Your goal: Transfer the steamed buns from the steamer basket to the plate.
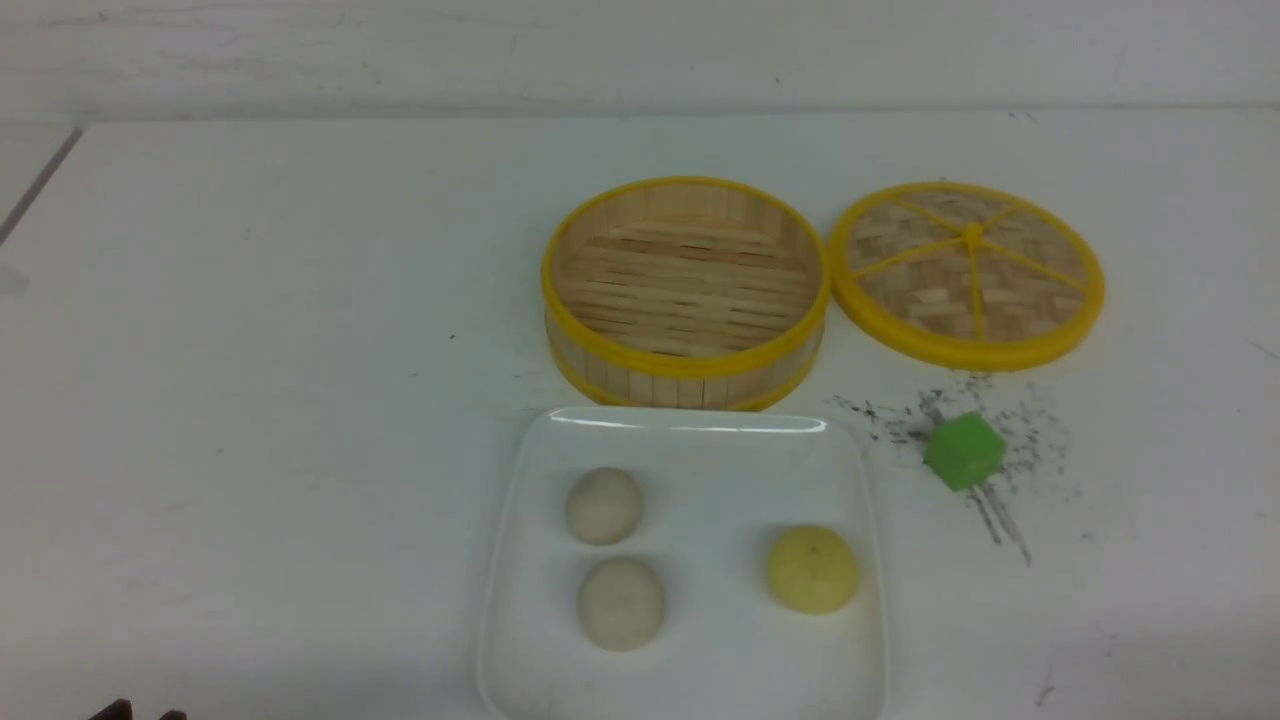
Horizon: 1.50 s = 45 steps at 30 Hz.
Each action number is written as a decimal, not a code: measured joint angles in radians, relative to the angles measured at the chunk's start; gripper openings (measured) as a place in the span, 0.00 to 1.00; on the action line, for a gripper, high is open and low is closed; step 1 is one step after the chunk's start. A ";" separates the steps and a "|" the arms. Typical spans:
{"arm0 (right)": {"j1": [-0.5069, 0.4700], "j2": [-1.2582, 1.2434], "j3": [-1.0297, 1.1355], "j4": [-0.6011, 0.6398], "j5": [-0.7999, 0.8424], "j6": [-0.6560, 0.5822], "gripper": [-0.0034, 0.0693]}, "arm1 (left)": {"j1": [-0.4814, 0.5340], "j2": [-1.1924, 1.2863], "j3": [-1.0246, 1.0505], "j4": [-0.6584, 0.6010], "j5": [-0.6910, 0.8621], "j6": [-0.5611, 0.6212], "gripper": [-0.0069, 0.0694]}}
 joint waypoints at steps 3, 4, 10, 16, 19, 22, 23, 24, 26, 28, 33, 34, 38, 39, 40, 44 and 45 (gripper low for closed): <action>0.000 0.000 0.000 0.000 0.000 0.000 0.38 | 0.000 0.000 -0.001 0.000 0.005 0.000 0.41; 0.000 0.000 0.000 0.000 0.000 0.000 0.38 | 0.000 0.000 -0.001 0.000 0.007 0.000 0.41; 0.000 0.000 0.000 0.000 0.000 0.000 0.38 | 0.000 0.000 -0.001 0.000 0.009 0.000 0.41; 0.000 0.000 0.000 0.000 0.000 0.000 0.38 | 0.021 0.000 -0.003 -0.007 0.014 0.000 0.41; 0.000 0.000 0.000 0.000 0.000 0.000 0.38 | 0.057 0.000 -0.003 -0.025 0.015 0.000 0.41; 0.000 0.000 0.000 0.000 0.000 0.000 0.38 | 0.079 0.000 -0.003 -0.041 0.016 0.000 0.41; 0.000 0.000 0.000 0.000 0.000 0.000 0.38 | 0.081 0.000 -0.003 -0.042 0.017 0.000 0.41; 0.000 0.000 0.000 0.000 0.000 0.000 0.38 | 0.084 0.000 -0.003 -0.045 0.017 0.000 0.41; 0.000 0.000 0.000 0.000 0.000 0.000 0.38 | 0.093 0.000 -0.003 -0.048 0.017 0.000 0.41; 0.000 0.000 0.000 0.000 0.000 0.000 0.38 | 0.144 0.000 -0.003 -0.060 0.017 0.000 0.41; 0.000 0.000 0.000 0.000 0.000 0.000 0.38 | 0.267 0.000 -0.003 -0.090 0.017 0.000 0.41; 0.000 0.000 0.000 0.000 0.000 0.000 0.38 | 0.285 0.000 -0.003 -0.093 0.017 0.000 0.41; 0.000 0.000 0.000 0.000 0.000 0.000 0.38 | 0.308 0.000 -0.003 -0.100 0.017 0.000 0.41; 0.000 0.000 0.000 0.000 0.000 0.000 0.38 | 0.309 0.000 -0.003 -0.100 0.017 0.000 0.41; 0.000 0.000 0.000 0.000 0.000 0.000 0.38 | 0.309 0.000 -0.003 -0.101 0.017 0.000 0.41; 0.000 0.000 0.000 0.000 0.000 0.000 0.38 | 0.309 0.000 -0.003 -0.101 0.017 0.000 0.41; 0.000 0.000 0.000 0.000 0.000 0.000 0.38 | 0.309 0.000 -0.003 -0.102 0.017 0.000 0.41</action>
